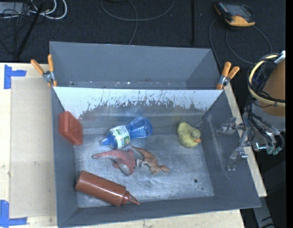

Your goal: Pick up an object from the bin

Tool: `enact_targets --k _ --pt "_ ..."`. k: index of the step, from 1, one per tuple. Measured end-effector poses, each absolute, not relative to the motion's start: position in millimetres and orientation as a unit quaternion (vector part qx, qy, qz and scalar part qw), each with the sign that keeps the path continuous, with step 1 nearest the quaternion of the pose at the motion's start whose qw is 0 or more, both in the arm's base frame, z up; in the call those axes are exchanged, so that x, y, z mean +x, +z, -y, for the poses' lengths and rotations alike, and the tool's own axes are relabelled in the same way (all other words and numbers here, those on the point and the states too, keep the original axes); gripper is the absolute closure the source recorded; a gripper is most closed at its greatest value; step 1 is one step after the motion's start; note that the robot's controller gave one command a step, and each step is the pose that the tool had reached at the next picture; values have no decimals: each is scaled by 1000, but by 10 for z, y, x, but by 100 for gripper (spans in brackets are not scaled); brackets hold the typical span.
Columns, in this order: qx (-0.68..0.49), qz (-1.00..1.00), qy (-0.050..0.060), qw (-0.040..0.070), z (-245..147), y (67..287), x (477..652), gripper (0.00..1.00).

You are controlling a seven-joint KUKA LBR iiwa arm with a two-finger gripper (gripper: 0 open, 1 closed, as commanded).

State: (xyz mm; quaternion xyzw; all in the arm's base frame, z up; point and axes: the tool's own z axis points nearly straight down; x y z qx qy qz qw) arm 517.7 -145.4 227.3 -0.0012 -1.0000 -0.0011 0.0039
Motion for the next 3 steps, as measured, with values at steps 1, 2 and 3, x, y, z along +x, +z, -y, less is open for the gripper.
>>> enact_targets --k 1,2,3 --pt "1 1000 0 1 1449 2309 5193 0" --pt "-21 1000 0 -3 1393 1825 5124 0" --pt "-98 995 -1 2 1310 1388 5072 0"
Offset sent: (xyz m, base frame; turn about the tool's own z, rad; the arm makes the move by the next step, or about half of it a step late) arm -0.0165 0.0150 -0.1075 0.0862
